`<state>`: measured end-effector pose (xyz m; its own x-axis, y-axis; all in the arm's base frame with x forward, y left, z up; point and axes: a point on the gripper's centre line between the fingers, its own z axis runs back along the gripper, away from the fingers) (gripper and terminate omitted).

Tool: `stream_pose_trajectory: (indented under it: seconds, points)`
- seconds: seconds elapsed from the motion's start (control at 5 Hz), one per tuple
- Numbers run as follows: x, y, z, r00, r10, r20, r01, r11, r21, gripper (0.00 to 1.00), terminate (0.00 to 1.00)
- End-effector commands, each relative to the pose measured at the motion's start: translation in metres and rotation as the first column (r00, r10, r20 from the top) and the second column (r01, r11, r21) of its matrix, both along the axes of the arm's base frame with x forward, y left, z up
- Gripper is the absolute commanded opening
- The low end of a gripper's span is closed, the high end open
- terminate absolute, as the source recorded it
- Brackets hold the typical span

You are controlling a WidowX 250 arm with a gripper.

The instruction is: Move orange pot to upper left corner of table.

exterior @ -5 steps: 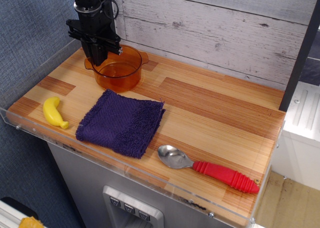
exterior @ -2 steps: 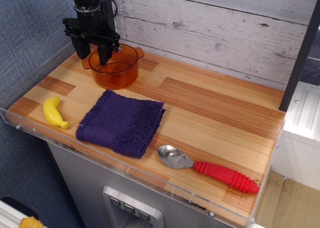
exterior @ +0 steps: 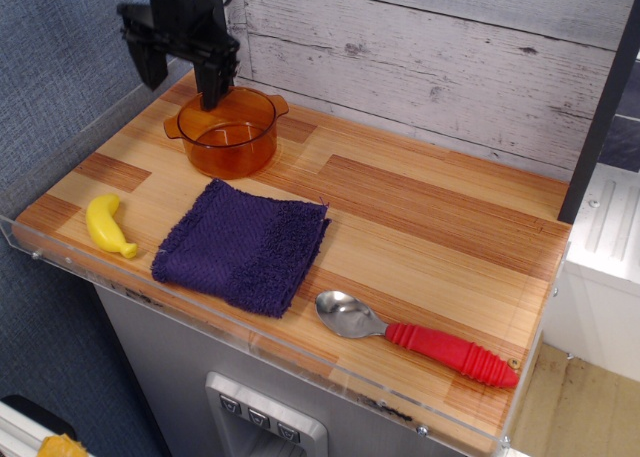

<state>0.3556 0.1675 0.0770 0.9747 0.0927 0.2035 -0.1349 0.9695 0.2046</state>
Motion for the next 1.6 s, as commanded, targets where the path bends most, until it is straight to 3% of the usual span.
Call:
stream_pose_trajectory:
  seconds: [0.0, 0.2, 0.6, 0.8, 1.4]
  points:
    - [-0.022, -0.046, 0.058, 1.0, 0.019, 0.02, -0.021, 0.995, 0.099, 1.0, 0.0]
    - [-0.04, -0.075, 0.067, 0.998, 0.063, 0.01, -0.064, 0.993, 0.099, 1.0, 0.0]
    - [-0.079, -0.147, 0.08, 0.996, 0.077, -0.034, -0.077, 0.997, 0.002, 1.0, 0.0]
    - [-0.104, -0.174, 0.084, 0.996, 0.089, -0.024, -0.089, 0.996, -0.025, 1.0, 0.0]
    - [-0.135, -0.271, 0.091, 0.983, -0.179, 0.046, 0.18, 0.984, -0.012, 1.0, 0.0]
